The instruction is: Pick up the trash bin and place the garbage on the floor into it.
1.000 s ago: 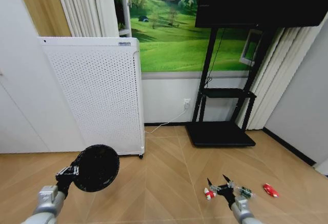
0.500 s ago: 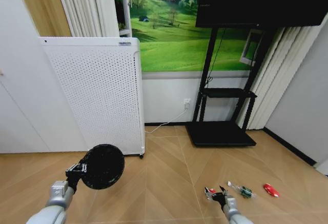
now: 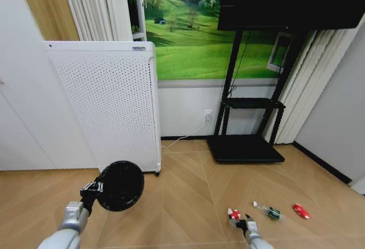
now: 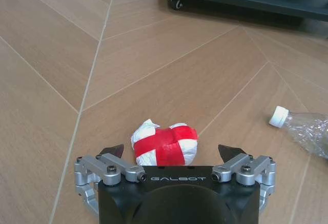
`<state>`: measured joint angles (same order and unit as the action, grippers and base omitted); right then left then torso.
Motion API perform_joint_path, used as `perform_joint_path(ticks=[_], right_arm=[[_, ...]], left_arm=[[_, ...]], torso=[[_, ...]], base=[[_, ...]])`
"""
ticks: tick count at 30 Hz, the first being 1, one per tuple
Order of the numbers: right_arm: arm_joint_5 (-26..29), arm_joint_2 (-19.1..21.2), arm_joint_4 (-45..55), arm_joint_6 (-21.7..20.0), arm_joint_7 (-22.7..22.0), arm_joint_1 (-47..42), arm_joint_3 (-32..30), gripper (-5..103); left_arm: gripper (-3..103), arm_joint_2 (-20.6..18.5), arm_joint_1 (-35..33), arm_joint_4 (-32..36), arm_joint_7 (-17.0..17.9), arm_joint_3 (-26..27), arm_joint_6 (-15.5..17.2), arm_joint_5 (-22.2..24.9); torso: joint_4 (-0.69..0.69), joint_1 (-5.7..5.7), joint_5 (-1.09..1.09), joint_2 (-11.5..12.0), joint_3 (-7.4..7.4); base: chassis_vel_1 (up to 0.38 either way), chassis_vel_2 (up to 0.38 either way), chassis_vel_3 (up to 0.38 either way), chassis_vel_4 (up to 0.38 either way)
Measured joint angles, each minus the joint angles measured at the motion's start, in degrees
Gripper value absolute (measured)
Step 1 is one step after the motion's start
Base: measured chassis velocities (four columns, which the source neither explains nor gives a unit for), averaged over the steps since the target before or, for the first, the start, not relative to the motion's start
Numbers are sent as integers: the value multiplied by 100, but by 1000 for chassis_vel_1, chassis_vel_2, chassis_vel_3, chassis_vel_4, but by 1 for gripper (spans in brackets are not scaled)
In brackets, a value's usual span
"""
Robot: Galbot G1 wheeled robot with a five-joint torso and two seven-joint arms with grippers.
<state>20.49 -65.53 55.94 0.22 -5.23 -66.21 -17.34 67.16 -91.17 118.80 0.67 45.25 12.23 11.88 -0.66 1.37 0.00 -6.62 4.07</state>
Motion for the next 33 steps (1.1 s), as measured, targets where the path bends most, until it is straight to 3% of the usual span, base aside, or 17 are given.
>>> perform_joint_path(ticks=[8, 33], right_arm=[[-246, -183, -508, 125, 30, 372, 48, 100], [-702, -251, -1142, 168, 43, 640, -34, 100]], left_arm=[[7, 55, -95, 8, 0, -2, -1, -57], [7, 52, 8, -124, -6, -78, -35, -73]], torso=[[2, 0, 0, 0, 0], [1, -1, -3, -1, -1]], base=[[0, 0, 0, 0], [0, 0, 0, 0]])
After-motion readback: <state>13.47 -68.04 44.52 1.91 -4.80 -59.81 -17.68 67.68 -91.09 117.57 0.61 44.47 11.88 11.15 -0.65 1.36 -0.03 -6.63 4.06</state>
